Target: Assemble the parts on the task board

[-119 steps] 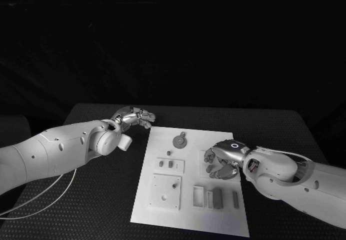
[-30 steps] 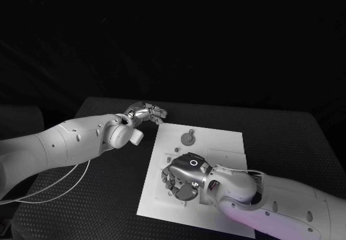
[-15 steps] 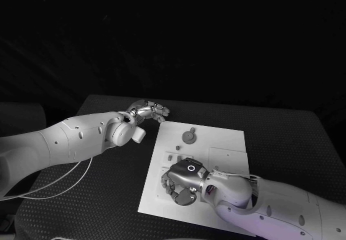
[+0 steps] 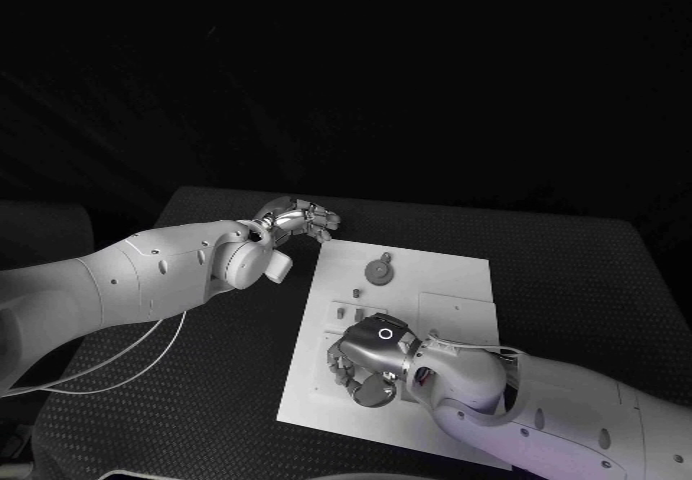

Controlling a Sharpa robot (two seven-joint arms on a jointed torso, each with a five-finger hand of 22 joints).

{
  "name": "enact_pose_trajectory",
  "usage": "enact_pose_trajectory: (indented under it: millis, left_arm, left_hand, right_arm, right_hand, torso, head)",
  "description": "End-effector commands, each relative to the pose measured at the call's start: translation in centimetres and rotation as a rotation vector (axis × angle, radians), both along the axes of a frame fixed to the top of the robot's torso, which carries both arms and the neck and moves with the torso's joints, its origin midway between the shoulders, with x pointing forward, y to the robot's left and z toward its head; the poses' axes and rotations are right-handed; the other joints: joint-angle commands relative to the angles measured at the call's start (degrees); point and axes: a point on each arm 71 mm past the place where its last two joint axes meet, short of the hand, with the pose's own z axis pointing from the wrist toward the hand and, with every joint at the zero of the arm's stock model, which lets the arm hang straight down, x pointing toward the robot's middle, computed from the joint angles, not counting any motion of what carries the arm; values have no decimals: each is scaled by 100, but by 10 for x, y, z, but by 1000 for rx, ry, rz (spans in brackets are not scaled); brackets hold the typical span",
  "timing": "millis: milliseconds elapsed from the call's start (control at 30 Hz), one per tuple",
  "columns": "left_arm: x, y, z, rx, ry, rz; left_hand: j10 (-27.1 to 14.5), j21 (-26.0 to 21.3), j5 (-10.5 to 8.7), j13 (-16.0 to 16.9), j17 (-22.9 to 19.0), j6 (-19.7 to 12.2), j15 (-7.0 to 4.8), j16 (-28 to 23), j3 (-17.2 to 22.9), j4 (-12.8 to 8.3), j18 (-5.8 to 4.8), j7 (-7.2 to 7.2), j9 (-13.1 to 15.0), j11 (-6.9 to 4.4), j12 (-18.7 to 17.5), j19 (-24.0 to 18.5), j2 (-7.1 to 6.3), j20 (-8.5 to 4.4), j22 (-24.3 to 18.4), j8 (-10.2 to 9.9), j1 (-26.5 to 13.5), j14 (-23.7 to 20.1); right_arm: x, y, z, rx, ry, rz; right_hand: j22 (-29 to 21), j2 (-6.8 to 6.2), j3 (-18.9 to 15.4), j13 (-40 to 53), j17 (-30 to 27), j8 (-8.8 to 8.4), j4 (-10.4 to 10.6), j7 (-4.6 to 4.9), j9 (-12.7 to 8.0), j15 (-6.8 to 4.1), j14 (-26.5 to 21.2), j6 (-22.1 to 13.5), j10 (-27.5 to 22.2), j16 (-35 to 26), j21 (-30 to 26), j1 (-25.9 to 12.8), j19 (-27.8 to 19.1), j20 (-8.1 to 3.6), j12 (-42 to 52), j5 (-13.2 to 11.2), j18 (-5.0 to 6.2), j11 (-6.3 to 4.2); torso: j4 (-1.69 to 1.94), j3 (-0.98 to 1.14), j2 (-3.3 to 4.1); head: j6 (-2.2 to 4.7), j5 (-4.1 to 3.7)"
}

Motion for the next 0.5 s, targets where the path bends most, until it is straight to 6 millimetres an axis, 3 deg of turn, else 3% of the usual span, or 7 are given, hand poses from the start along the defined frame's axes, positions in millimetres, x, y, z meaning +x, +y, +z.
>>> enact_pose_trajectory:
  millis: [33, 500]
  left_arm:
    - [0, -3, 1, -15, -4, -17]
    - [0, -2, 1, -15, -4, -17]
  left_hand:
    - [29, -19, -6, -2, 9, -36, 3, -30, -37, -8, 62, 14, -6, 3, 8, 28, 53, -14, 9, 19, -13, 30]
    - [27, -20, -6, -2, 13, -39, 4, -34, -39, -8, 62, 15, -8, 4, 7, 28, 55, -13, 10, 19, -15, 30]
  right_arm:
    - [1, -3, -3, -29, -13, 1]
    - [2, -6, -3, -25, -30, -8]
  right_hand:
    - [7, 30, 37, 9, 6, 92, -13, -45, 171, -23, 31, 86, 18, 18, 37, 48, 21, -9, 8, 39, 119, -8]
    - [8, 30, 38, 15, 9, 94, -19, -45, 177, -23, 33, 86, 19, 17, 40, 51, 21, -10, 8, 39, 119, -8]
  torso:
    - [-1, -1, -2]
    - [-1, -4, -4]
  head:
    - [2, 1]
    - [14, -9]
